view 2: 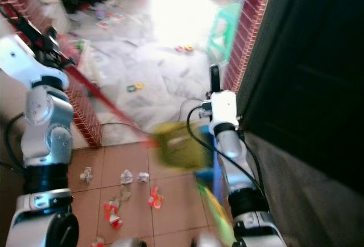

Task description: Sweep floor

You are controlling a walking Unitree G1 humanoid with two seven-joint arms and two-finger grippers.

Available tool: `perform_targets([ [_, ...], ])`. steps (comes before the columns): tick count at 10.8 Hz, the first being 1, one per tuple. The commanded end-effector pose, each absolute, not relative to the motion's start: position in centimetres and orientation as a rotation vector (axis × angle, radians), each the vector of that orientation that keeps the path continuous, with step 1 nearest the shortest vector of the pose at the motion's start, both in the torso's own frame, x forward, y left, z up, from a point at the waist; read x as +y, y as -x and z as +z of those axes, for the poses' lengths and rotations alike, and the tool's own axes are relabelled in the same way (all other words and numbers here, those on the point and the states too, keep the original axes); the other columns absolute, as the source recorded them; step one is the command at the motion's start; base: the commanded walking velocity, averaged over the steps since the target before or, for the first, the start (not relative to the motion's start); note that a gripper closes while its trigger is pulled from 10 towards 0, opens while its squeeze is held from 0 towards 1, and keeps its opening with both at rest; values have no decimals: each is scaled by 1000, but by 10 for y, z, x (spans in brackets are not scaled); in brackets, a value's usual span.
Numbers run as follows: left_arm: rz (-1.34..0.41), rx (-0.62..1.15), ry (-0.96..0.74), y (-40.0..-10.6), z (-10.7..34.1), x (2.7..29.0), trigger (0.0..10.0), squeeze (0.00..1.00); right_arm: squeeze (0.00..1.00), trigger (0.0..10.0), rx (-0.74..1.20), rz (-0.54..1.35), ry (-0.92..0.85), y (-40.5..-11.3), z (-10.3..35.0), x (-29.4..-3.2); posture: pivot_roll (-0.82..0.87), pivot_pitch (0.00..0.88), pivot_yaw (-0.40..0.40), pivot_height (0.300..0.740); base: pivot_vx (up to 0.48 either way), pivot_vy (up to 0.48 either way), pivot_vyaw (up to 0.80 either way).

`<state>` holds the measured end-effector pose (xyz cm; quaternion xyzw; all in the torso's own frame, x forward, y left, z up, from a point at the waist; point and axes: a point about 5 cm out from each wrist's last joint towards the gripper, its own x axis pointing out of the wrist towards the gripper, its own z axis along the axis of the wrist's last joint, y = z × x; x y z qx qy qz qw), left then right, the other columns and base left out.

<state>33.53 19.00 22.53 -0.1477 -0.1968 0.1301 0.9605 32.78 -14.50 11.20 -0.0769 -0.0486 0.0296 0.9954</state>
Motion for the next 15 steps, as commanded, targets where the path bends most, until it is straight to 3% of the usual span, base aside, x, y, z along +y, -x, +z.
perform_targets([
  [1, 227, -464, 345, -335, 240, 181, 10000, 0, 0, 10000, -108, 44, 174, -328, 115, -151, -131, 0, 61, 740, 465, 0, 0],
  [5, 218, -456, 357, -335, 235, 176, 10000, 0, 0, 10000, -91, 47, 177, -326, 110, -150, -124, 0, 53, 740, 459, 0, 0],
  [15, 109, -419, 288, -333, 214, 140, 10000, 0, 0, 10000, -79, 52, 175, -327, 106, -147, -123, 0, 60, 740, 0, 0, 0],
])
